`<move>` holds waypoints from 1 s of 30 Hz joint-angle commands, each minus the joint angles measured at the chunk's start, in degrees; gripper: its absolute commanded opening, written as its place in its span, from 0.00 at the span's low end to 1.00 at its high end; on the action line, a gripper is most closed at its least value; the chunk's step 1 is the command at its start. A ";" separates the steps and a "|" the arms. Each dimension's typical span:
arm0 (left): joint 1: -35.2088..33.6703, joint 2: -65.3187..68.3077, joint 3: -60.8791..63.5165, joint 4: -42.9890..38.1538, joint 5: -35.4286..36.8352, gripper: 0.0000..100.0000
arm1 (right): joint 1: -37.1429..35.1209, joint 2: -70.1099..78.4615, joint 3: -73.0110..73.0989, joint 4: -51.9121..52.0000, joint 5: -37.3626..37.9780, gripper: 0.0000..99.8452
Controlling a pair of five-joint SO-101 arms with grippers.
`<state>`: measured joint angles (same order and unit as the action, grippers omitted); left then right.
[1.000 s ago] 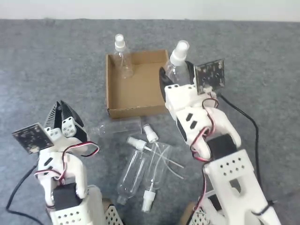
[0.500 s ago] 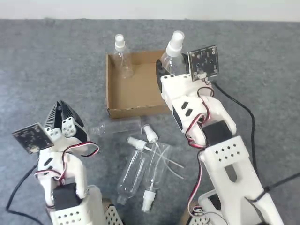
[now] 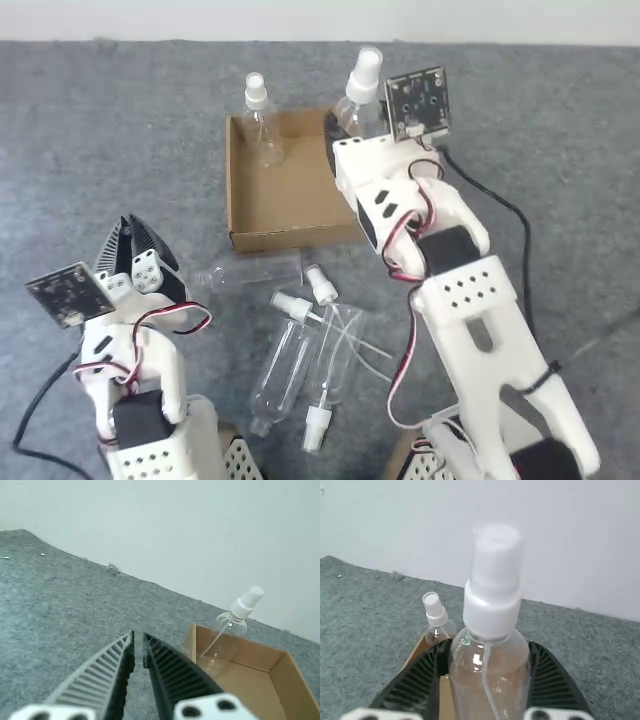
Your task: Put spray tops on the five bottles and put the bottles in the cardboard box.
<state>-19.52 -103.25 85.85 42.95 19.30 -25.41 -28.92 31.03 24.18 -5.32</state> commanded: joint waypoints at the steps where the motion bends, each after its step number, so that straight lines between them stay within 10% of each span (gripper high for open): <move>1: 0.00 -1.14 -0.40 -1.85 0.00 0.03 | -0.31 1.89 -6.59 -1.98 0.53 0.11; 30: -0.26 -1.14 -0.48 -1.85 0.00 0.03 | 0.04 40.13 -18.37 -32.31 0.79 0.11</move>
<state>-19.52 -103.25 85.85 42.95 19.30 -25.41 9.85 16.97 -2.11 -5.32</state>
